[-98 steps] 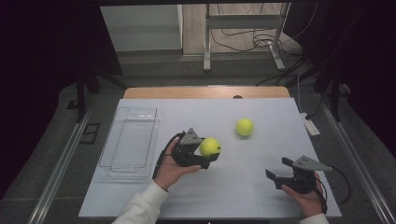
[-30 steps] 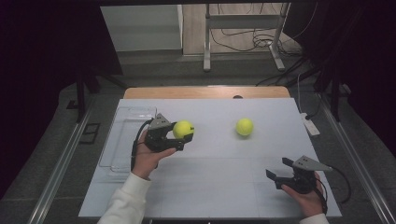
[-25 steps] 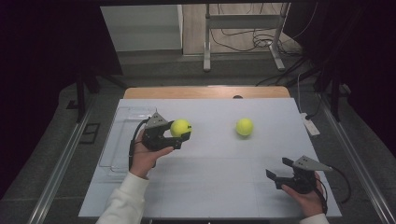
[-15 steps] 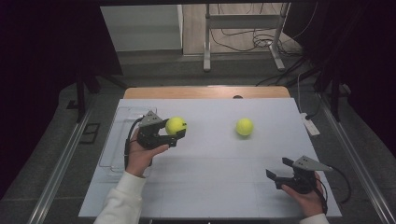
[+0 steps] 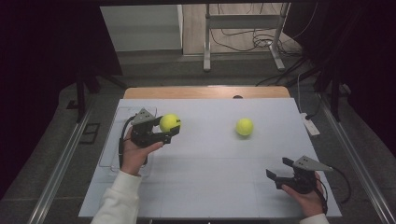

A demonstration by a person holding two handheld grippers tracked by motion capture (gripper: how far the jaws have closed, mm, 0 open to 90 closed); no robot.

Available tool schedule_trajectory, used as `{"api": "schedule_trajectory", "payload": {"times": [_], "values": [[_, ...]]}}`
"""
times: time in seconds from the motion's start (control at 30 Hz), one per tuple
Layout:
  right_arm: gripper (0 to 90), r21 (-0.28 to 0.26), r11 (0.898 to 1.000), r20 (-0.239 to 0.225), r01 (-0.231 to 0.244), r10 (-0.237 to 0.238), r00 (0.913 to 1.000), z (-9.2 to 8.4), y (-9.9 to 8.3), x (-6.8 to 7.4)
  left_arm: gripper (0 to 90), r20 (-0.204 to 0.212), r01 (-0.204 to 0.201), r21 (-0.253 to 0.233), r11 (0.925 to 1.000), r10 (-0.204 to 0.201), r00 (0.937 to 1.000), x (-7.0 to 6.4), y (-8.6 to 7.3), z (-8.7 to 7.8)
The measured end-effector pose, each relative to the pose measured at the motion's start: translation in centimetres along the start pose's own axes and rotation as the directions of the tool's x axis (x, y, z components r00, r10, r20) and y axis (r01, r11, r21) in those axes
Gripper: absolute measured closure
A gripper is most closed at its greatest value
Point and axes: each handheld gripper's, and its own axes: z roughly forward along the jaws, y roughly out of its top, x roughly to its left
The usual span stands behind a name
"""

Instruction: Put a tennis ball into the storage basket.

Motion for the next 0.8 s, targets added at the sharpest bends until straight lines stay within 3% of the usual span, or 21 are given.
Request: {"api": "schedule_trajectory", "payload": {"times": [0.8], "values": [[14.0,0.0,1.0,0.0,0.0,0.0,1.0,0.0,0.0,0.1,26.2,-0.076,0.046,-0.033,0.9984,-0.049,0.9959,2.4,-0.1,-1.8]]}}
